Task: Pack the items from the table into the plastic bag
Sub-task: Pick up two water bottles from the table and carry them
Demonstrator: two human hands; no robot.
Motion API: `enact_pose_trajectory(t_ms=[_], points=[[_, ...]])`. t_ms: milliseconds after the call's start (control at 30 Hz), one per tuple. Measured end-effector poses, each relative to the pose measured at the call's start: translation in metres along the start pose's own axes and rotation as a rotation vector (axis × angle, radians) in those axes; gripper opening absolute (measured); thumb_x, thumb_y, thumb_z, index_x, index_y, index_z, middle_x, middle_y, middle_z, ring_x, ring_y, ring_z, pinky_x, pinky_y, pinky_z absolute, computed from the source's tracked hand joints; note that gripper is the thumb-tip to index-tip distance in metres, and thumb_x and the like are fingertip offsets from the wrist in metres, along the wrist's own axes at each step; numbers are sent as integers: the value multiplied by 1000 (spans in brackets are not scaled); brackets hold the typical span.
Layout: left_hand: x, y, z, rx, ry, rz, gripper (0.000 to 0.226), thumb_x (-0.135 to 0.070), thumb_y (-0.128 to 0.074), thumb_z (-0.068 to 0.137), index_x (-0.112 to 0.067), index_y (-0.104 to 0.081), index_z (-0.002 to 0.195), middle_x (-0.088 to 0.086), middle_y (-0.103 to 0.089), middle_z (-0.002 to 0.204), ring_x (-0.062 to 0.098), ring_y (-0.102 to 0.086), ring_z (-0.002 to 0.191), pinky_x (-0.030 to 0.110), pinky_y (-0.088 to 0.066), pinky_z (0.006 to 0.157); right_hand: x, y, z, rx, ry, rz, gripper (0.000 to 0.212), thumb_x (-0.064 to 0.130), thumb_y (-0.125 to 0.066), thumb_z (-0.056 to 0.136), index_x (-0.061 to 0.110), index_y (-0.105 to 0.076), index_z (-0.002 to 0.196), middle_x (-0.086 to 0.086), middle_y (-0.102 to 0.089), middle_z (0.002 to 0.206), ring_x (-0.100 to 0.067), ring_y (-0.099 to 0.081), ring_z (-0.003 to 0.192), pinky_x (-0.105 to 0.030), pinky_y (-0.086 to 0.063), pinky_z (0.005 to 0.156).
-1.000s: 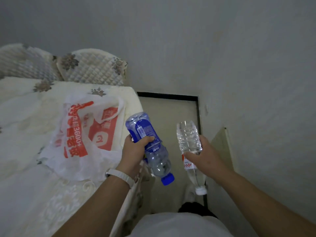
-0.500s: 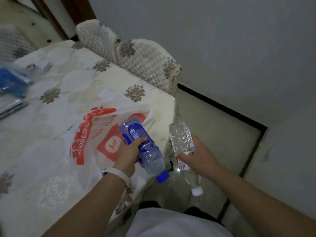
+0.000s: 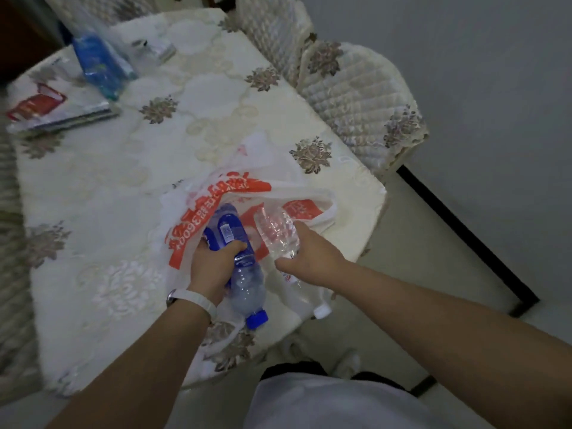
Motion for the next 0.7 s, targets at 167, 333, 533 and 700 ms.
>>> enact_pose_trajectory(t_ms=[167,333,533,700], points=[[9,19,22,-101,71,-70,30,-17,-82,66,-20,-68,91,5,-74,88,26,-72,80,42,-62,72,29,-44,74,22,21,-80,87,68,-68,51,29,-47,126,11,-65,108,-12,-65,91,-39,-57,78],[2,28,32,-170,37,-89,30,-18,-78,72,-19,-69,101,-1,-73,89,15,-68,75,24,-50,56,52,-59,103,-9,68,-56,62,48,-69,76,20,-49,128,4,-64,109,-11,-57,89,-27,-46,78],[4,24,43,-204,48,-53,30,-28,-74,83,-24,-62,110,-9,-68,96,13,-64,81,24,-47,71,45,-77,125,-23,42,-12,57,60,-56,74,32,-49,123,9,-67,107,-14,-65,94,-37,-55,83],[6,23,32,-267,-5,85,43,-37,-73,85,-24,-58,124,-4,-64,109,17,-60,95,28,-44,84,41,-73,115,-3,106,-15,59,50,-63,74,26,-47,125,5,-69,103,-11,-65,86,-32,-55,75]])
Point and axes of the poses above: each hand's wrist, its own z-axis towards the middle knuckle, its own y-axis out of the back of the hand, x = y × z, the point moved 8 cm from there along z, towards the middle knuckle
